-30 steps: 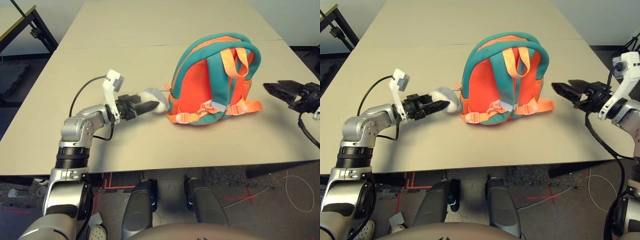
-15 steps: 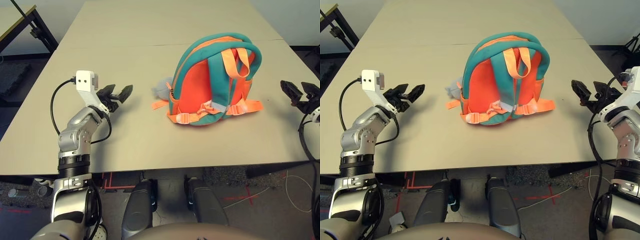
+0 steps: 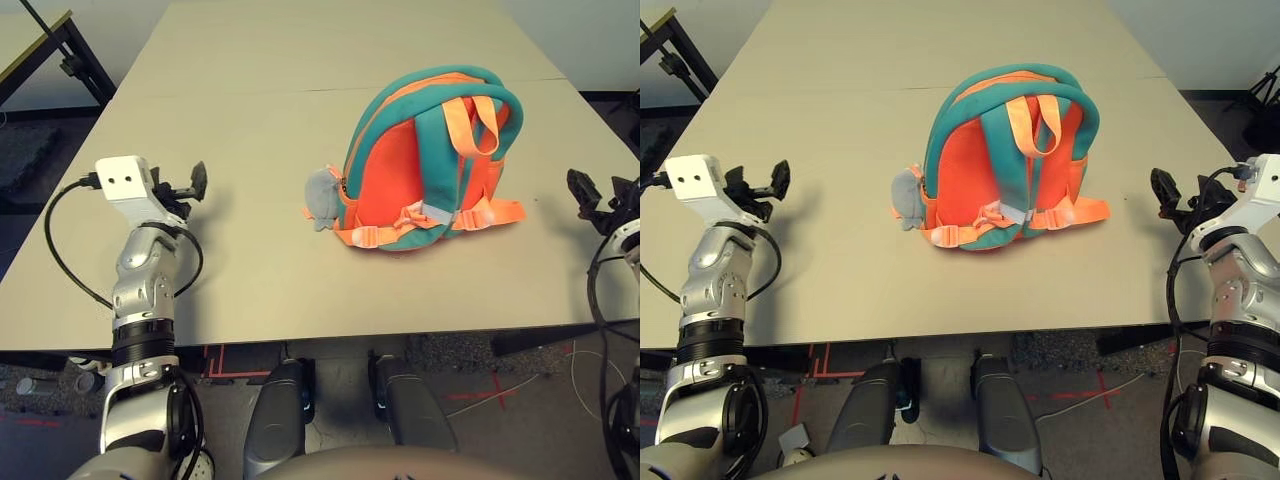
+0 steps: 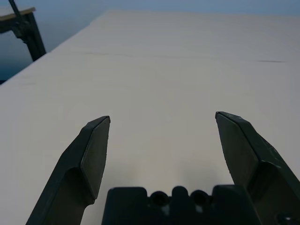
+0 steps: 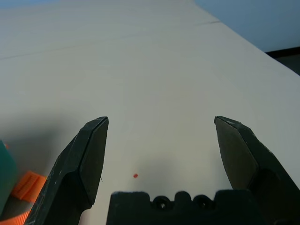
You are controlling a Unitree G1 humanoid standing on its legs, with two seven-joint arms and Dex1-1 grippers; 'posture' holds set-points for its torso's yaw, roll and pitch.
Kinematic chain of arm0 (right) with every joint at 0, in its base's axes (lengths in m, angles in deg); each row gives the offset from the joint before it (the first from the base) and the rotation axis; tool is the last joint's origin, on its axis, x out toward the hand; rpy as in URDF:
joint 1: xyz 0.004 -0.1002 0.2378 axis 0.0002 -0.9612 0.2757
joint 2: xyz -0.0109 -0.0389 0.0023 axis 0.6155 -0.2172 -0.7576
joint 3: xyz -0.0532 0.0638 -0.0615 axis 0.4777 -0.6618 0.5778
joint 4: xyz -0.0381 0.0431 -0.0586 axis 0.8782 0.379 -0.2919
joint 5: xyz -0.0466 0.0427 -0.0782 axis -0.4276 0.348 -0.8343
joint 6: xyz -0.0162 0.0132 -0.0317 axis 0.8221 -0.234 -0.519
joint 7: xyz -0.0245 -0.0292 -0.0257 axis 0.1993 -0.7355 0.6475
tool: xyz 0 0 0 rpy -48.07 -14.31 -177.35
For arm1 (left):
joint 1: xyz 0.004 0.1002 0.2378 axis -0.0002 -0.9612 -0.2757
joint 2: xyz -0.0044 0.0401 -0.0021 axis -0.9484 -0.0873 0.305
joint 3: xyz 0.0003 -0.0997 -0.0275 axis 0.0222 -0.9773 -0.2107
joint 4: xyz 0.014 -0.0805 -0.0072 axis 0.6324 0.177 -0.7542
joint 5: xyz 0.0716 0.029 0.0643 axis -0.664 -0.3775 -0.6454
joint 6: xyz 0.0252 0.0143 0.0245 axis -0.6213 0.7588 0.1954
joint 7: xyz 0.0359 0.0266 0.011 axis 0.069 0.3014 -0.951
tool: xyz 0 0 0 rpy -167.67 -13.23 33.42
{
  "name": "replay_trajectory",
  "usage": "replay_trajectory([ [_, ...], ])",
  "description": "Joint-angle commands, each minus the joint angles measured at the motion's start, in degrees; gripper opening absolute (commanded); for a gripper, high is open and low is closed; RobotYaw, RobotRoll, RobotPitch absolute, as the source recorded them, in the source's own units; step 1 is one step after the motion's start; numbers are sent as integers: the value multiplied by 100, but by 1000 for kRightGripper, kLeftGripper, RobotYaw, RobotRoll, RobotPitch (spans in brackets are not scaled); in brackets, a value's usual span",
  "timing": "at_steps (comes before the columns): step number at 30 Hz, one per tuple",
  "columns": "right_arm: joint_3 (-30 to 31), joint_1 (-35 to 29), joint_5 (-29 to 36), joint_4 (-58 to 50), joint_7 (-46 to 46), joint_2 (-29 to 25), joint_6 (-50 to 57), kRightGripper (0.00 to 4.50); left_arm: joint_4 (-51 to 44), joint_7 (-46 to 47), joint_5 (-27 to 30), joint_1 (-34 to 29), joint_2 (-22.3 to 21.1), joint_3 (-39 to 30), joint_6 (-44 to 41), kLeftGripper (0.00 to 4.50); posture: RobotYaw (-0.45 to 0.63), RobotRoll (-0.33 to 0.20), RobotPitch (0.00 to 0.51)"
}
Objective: Put the pencil case into the backpack and zip it.
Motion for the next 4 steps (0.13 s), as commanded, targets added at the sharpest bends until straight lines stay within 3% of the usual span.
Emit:
replay_trajectory([
  [1,79,28,-106,132,41,126,-142,4466,202,63,-80,-112,-70,-57,152,4500,-122,0,182],
  [4,112,43,-156,162,57,180,-186,4466,235,98,-86,-138,-81,-56,193,4500,-119,0,183],
])
